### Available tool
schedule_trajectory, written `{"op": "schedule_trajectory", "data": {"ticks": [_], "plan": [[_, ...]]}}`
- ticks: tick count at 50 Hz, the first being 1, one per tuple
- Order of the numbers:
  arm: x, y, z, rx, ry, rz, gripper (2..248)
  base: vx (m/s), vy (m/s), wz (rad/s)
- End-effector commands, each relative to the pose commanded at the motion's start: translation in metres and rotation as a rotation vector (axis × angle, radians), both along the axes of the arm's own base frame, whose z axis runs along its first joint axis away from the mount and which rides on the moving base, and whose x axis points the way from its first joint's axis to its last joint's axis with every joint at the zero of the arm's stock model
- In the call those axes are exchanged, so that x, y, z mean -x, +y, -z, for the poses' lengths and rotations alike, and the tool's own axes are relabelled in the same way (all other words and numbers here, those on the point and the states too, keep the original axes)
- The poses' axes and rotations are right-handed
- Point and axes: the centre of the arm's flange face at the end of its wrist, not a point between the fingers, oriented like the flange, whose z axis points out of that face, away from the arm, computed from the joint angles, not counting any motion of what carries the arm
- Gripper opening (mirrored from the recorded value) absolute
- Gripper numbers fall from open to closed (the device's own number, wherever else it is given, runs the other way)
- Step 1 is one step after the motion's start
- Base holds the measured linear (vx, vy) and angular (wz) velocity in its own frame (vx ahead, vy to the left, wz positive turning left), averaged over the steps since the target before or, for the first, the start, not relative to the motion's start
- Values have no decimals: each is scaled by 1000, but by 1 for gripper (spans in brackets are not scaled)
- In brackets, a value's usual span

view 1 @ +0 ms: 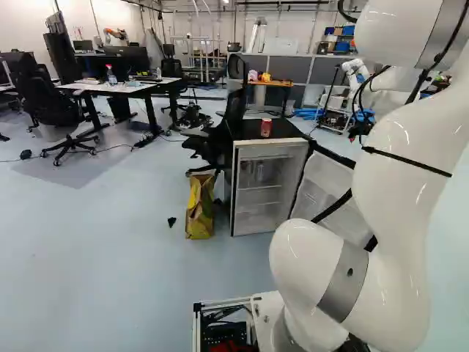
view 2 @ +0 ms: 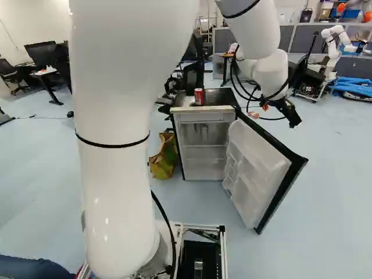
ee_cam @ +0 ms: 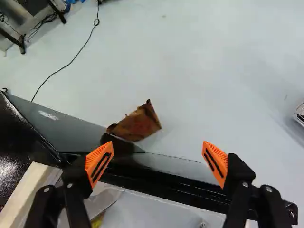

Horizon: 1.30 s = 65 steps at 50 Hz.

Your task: Grab a drink from the fridge

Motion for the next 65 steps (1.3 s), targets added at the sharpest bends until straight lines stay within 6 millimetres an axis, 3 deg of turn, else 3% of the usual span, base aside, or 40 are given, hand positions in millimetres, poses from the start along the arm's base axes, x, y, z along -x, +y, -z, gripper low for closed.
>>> {"op": "schedule_trajectory", "data": {"ticks": [65], "plan": [[-31, -82, 25, -310, 150, -12, 247, 0, 0, 0]]}}
